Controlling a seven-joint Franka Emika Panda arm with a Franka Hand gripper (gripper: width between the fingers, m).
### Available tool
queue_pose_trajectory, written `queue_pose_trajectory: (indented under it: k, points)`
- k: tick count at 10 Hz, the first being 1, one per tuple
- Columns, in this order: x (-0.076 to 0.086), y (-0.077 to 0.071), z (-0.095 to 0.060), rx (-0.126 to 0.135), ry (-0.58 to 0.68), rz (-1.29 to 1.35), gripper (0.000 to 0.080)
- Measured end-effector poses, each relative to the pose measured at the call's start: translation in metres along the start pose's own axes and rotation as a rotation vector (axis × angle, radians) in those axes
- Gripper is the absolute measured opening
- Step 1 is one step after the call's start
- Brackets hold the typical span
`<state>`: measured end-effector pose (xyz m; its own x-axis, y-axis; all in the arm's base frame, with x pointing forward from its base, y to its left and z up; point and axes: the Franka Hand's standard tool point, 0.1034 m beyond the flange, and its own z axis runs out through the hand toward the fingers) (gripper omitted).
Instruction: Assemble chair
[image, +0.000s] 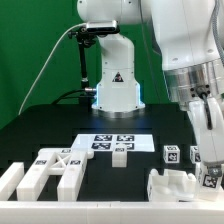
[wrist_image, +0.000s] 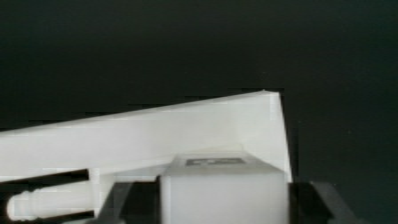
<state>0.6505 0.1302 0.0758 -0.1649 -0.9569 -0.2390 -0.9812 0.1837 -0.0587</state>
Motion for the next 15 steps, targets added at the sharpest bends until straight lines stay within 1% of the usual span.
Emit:
queue_pose_trajectory:
  k: [1,3,4,5,6,7,8,9,12,13,14,15]
  points:
    - [0.0,0.0,0.0,0.0,-0.002,0.07,0.0293]
    - [-0.001,0.001,0.0,-0.001,-0.002,0.059,0.0293]
    - [-0.003,0.004,0.002,-0.006,0.019,-0.057,0.0532]
    - [-0.003,0.004,0.002,-0.007,0.023,-0.182,0.0532]
    - [0.0,0.002,0.0,-0.007,0.027,-0.386,0.0612]
    - [0.001,0.002,-0.001,-0.021,0.042,-0.55,0.0642]
    - [0.001,0.004,-0.001,-0.046,0.075,-0.732,0.0647]
    - [0.001,0.005,0.0,-0.056,0.092,-0.866,0.0647]
    - [0.003,0.004,0.001,-0.069,0.091,-1.091,0.0649]
    - [0.008,-0.004,0.002,-0.092,0.133,-1.34,0.0649]
    - [0.008,-0.01,0.003,-0.076,0.156,-1.451,0.0649]
    - [0.007,-0.009,0.003,-0.068,0.151,-1.393,0.0649]
